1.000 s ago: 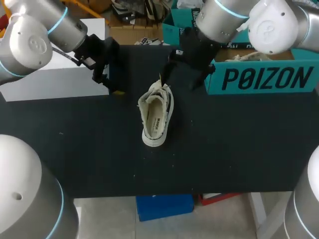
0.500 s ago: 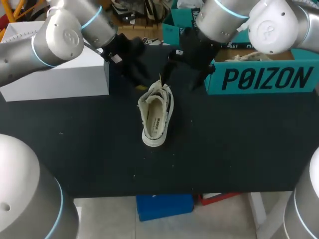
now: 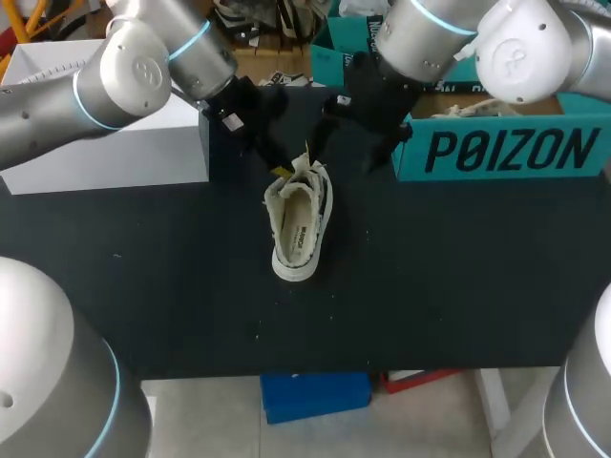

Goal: Take the shoe out of the shoebox, open the shoe tongue, remove and reinsert the insole, then place the shoe into the shoebox

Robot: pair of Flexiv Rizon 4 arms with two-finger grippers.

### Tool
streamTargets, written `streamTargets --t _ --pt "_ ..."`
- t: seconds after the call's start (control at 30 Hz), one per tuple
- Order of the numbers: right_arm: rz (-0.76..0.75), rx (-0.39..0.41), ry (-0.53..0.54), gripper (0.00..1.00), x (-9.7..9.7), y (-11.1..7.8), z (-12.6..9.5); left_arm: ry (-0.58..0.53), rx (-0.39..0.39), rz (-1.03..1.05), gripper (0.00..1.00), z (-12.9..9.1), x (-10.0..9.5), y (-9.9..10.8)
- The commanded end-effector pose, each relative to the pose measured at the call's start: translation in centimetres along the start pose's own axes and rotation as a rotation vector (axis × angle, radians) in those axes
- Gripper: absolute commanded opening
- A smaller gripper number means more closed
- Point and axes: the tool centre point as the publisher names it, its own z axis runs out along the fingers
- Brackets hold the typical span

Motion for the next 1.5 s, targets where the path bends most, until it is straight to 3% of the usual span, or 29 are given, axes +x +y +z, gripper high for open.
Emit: streamTargets --t 0.03,0.6,0.83,0.87,0.93,1.0,1.03,1.07,1.1,1.27,1.5 --pt "0.000 0.000 -0.001 1.00 0.0 0.0 0.0 0.014 0.005 -0.014 0.00 0.7 0.4 0.4" --pt "0.000 0.000 -0.001 1.00 0.0 0.0 0.0 0.081 -0.059 -0.011 0.00 3.6 2.7 0.9" --pt "0.000 0.000 -0.001 1.00 0.0 0.0 0.0 0.058 -0.066 -0.014 0.00 2.1 2.6 1.0" --pt "0.000 0.000 -0.001 1.00 0.0 0.0 0.0 0.050 -0.068 -0.011 0.04 1.4 2.7 0.9" --pt "0.000 0.000 -0.001 1.00 0.0 0.0 0.0 0.031 -0.051 0.001 0.29 -0.2 2.8 0.8" --pt "0.000 0.000 -0.001 1.00 0.0 0.0 0.0 0.011 -0.044 0.010 0.36 -1.9 2.9 0.8" --pt "0.000 0.000 -0.001 1.00 0.0 0.0 0.0 -0.001 -0.046 0.015 0.44 -2.8 3.0 0.8" --pt "0.000 0.000 -0.001 1.00 0.0 0.0 0.0 -0.016 -0.046 0.013 0.89 -3.6 3.2 0.8" --pt "0.000 0.000 -0.001 1.00 0.0 0.0 0.0 -0.023 -0.042 0.013 1.00 -4.1 3.4 0.9" --pt "0.000 0.000 -0.001 1.00 0.0 0.0 0.0 -0.073 -0.016 -0.008 1.00 -7.2 5.0 1.7" --pt "0.000 0.000 -0.001 1.00 0.0 0.0 0.0 -0.116 0.021 -0.039 1.00 -8.8 8.1 3.8"
